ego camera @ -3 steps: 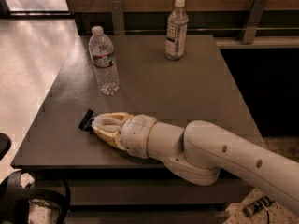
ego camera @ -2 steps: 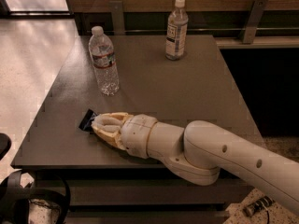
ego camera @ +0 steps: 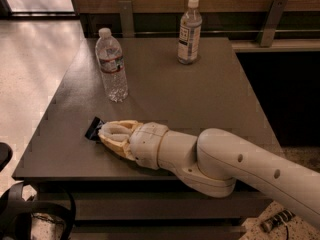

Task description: Pick rxbar blueberry

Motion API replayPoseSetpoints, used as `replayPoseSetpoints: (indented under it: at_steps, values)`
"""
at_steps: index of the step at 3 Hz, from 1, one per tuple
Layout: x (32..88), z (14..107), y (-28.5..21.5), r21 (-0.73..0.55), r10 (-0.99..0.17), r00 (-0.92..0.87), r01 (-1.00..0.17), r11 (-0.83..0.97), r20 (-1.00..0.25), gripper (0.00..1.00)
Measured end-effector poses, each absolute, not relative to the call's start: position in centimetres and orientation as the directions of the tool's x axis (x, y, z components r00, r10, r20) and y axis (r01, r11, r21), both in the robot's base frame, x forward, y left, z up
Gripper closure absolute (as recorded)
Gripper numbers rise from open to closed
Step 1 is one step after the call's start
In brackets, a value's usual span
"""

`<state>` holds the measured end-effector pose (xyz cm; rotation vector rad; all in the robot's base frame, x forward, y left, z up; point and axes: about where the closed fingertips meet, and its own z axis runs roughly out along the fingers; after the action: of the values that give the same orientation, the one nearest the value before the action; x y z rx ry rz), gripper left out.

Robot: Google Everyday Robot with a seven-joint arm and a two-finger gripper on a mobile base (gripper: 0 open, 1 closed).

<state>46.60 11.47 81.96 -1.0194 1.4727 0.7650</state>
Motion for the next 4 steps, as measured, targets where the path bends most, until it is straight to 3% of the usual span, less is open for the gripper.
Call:
replayPoseSetpoints:
  at_steps: [2, 4]
  values:
    - [46.6, 83.1, 11.5, -0.081, -0.176, 0.007, -0.907, 0.414, -0.984, 1.0]
    - [48.3, 88.4, 10.8, -0.18, -0.311, 0.059, -0.909, 0.376, -0.948, 1.0]
